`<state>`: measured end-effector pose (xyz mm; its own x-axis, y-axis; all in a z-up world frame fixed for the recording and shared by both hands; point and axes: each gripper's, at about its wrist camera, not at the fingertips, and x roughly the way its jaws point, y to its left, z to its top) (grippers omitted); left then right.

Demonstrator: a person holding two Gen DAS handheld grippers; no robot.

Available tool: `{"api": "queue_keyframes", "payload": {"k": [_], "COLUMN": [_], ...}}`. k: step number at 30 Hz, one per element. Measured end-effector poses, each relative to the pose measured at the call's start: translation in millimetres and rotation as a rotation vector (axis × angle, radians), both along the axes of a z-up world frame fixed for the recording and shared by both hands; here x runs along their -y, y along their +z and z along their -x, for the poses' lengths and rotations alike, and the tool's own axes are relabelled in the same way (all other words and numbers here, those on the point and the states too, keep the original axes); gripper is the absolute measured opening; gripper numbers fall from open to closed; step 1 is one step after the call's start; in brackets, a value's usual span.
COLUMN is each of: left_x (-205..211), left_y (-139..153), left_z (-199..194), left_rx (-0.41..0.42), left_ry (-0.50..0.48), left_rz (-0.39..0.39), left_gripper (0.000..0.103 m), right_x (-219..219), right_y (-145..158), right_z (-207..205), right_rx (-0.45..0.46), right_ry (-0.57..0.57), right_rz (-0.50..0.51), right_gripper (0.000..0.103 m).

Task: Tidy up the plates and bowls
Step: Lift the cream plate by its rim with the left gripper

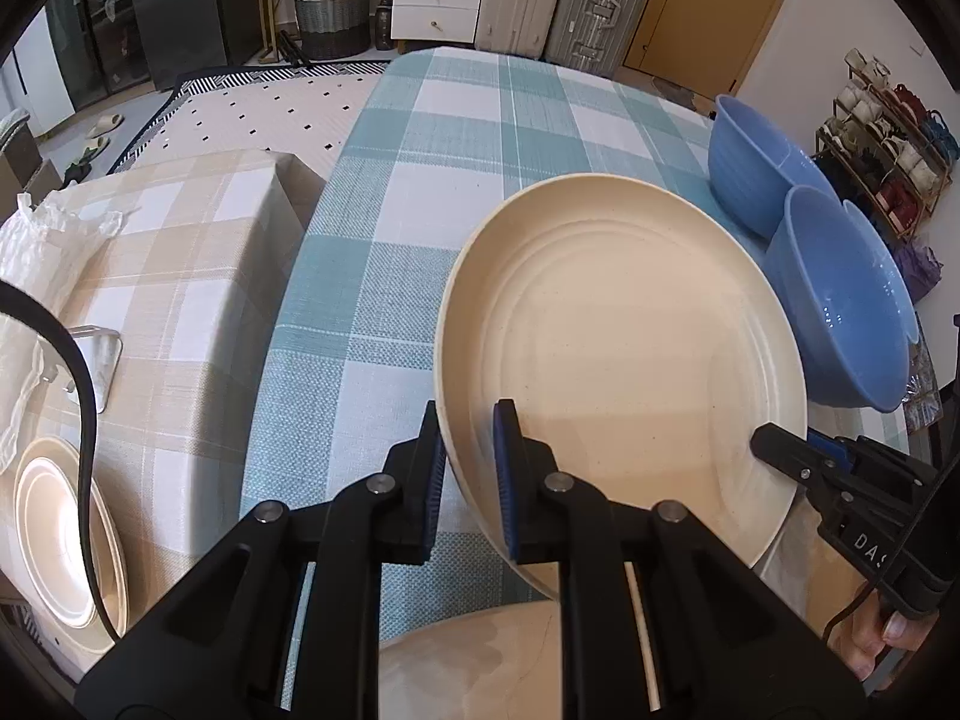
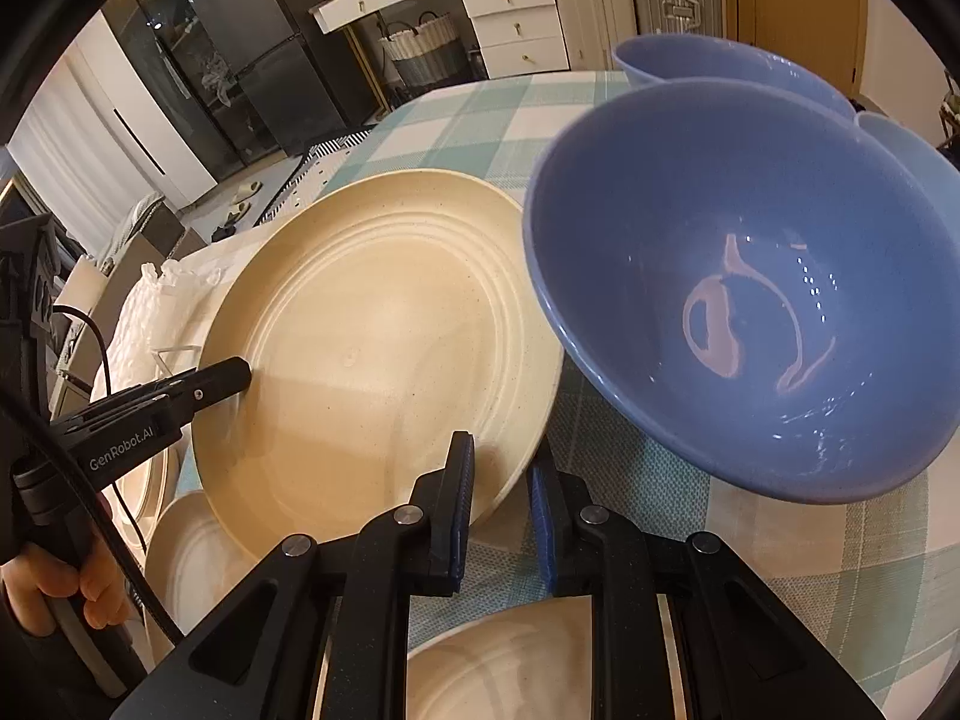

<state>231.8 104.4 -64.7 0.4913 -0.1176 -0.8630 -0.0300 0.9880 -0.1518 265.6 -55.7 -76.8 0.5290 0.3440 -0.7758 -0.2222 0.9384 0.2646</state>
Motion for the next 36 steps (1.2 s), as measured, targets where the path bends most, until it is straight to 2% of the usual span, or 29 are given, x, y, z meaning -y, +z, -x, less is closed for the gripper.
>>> {"api": "queue_keyframes", "payload": {"k": [12,16,36], "left_x": [-9,-13,-24], "left_y": [36,46,70], "left_z": [31,48,145], "left_rx": [0.063,0.077,0.117], "left_ry": [0.042,0.062,0.152], "left_rz": [-0.033,-0.036,-0.075], "left_gripper": [0.013,0.013,0.013], "right_x": [-10,-10,-31], "right_y": [29,35,44], "right_z": [23,32,94], "right_rx": [0.067,0.072,0.099], "right_ry": [0.064,0.090,0.234], "right_rz": [0.014,-0.012,0.007], "right_gripper": [0.018,0.018,0.018]}}
